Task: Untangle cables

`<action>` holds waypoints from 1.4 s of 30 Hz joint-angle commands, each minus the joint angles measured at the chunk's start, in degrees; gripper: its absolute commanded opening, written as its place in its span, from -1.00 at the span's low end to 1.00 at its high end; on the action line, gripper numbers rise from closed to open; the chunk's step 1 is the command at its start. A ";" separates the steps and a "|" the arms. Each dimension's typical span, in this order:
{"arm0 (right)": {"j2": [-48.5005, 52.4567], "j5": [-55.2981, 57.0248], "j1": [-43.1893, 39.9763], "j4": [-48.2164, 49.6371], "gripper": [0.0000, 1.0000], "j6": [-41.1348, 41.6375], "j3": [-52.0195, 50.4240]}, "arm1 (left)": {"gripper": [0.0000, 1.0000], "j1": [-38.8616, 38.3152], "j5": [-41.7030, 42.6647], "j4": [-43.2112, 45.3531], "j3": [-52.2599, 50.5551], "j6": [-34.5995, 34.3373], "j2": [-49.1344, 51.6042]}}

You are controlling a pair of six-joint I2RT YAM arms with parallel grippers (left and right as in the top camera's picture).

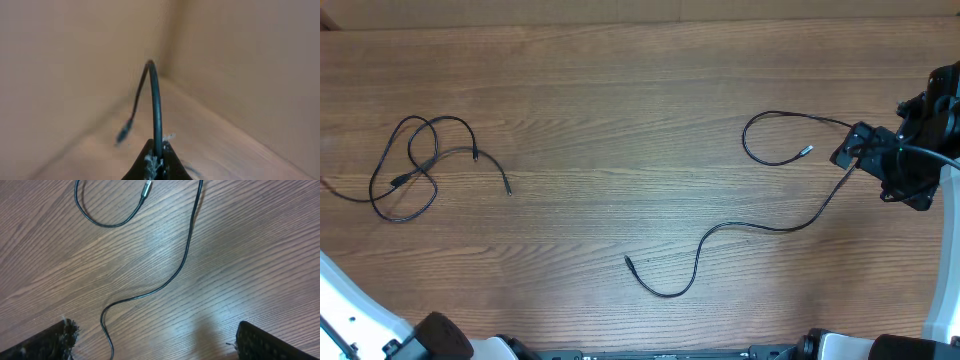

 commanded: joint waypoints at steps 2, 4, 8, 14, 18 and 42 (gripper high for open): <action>-0.33 -0.33 -0.11 0.11 1.00 -0.20 1.25 | -0.91 -1.18 31.15 -6.27 0.31 7.82 5.33; -0.33 -0.33 -0.11 -0.17 1.00 -0.20 1.25 | -0.92 -2.73 30.51 -10.97 0.28 7.82 8.70; -0.33 -0.33 -0.11 -0.48 1.00 -0.22 1.25 | -0.92 -4.55 28.15 -16.35 0.28 7.98 12.83; -0.33 -0.33 -0.11 -0.79 1.00 -0.22 1.25 | -0.92 -5.64 25.90 -18.88 0.26 7.98 15.80; -0.33 -0.33 -0.11 -0.79 1.00 -0.22 1.25 | 0.27 -5.62 25.68 -18.88 0.28 7.98 15.80; -0.33 -0.26 -0.15 -1.95 1.00 -0.15 1.25 | 0.36 -26.99 28.35 -21.38 0.28 16.98 15.80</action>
